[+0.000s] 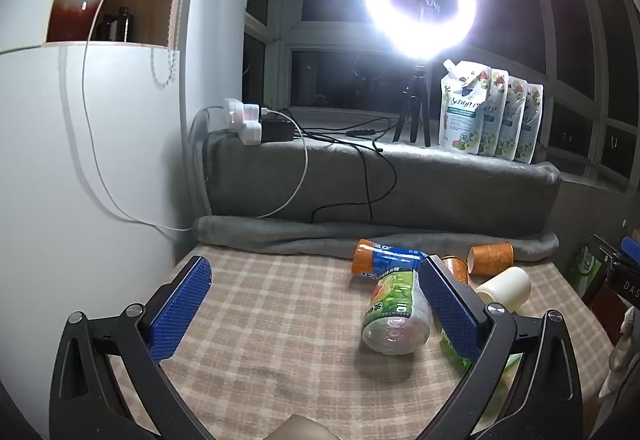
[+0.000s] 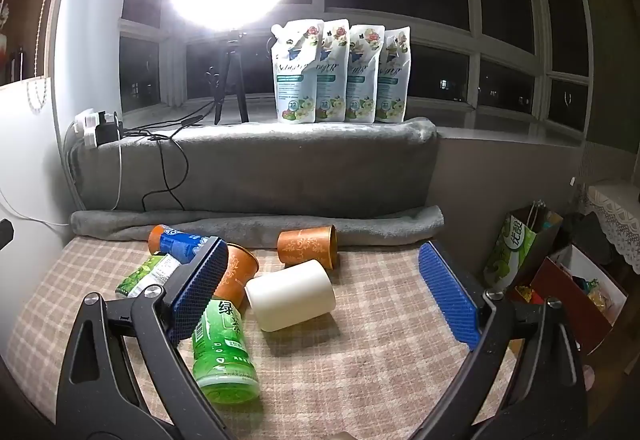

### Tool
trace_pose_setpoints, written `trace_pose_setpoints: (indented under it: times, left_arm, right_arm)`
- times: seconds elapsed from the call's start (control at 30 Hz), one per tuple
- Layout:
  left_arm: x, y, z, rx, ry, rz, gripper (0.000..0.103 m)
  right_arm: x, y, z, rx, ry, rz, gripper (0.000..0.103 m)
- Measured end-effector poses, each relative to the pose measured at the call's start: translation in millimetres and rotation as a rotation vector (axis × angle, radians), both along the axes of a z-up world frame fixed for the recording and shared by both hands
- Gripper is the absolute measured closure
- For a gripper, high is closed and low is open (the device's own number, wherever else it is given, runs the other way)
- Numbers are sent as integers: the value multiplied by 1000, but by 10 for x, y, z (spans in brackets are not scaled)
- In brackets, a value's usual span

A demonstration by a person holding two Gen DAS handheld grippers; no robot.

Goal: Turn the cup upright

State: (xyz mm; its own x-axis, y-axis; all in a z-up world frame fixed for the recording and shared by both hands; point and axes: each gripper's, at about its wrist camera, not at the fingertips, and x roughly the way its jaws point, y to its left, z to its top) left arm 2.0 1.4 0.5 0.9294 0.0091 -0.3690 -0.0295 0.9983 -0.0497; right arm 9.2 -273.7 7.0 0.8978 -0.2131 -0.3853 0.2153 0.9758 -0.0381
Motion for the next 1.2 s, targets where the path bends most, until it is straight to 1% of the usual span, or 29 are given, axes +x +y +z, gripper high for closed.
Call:
trace_pose_setpoints:
  times: [0.8, 1.2]
  left_arm:
    - [5, 8, 2, -2, 1, 7, 0]
    - [36, -11, -24, -6, 14, 6, 0]
  right_arm:
    - [13, -1, -8, 1, 1, -1, 5]
    - [31, -5, -26, 0, 4, -1, 5]
